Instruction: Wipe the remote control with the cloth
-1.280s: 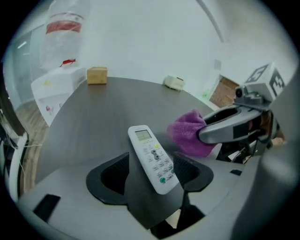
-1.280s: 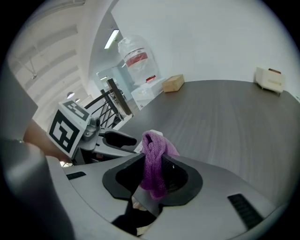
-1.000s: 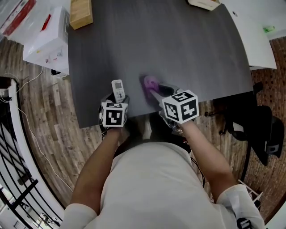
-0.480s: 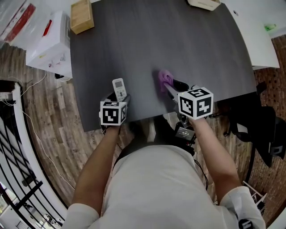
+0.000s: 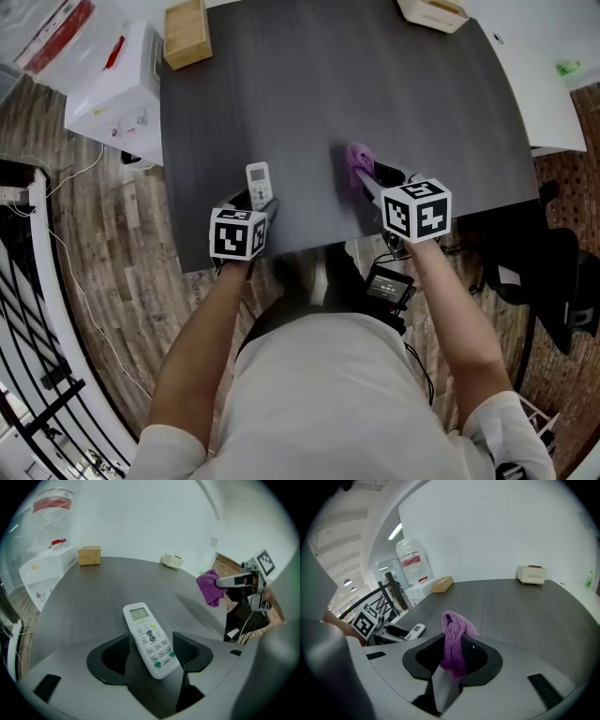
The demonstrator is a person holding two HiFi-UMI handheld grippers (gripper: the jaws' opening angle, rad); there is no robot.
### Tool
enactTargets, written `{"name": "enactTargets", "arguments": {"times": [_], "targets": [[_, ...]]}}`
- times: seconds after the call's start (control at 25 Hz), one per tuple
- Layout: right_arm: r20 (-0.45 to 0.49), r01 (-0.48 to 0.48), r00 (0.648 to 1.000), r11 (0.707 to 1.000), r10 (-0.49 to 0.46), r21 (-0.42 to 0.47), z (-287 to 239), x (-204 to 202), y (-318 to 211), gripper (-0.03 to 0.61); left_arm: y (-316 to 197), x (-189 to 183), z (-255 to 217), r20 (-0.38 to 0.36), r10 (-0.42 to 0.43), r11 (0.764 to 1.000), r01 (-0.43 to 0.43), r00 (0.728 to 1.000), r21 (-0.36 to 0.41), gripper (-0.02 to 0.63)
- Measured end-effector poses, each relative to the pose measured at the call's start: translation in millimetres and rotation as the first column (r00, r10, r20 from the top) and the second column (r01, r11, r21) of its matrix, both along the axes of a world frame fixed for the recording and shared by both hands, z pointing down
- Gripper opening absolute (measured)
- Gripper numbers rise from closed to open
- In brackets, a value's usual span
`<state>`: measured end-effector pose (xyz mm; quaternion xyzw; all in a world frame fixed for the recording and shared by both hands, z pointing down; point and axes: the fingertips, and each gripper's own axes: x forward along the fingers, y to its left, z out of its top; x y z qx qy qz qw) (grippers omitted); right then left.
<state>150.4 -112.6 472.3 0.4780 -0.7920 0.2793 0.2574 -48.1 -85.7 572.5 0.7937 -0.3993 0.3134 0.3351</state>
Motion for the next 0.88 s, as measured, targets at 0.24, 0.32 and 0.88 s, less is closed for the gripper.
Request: {"name": "enactTargets", "arguments": {"times": [0.24,0.32,0.88], "targets": [[-0.095,0.011,0.996,0.995,-0.001,0.104,-13.2,17.6,-6.1,0.109,13.2,-9.9,-4.7,-0.039,-0.008,1.000,0.009,0.999,0.008,0.267],[-0.124,-0.010,0.992,0.984,0.033,0.177,-21.4,33.1,-12.2,0.109,16.5,-15.7,-11.1,-0.049,-0.017,1.000,0.018,0.999,0.025,0.267],[0.039,-0.176,0.984,0.961,0.171,0.212,-98.6,91.1,149.2,0.110,131.4,-51.9,-177.4,-0.631,-0.069,0.960,0.224,0.773,0.169,0.264]]}}
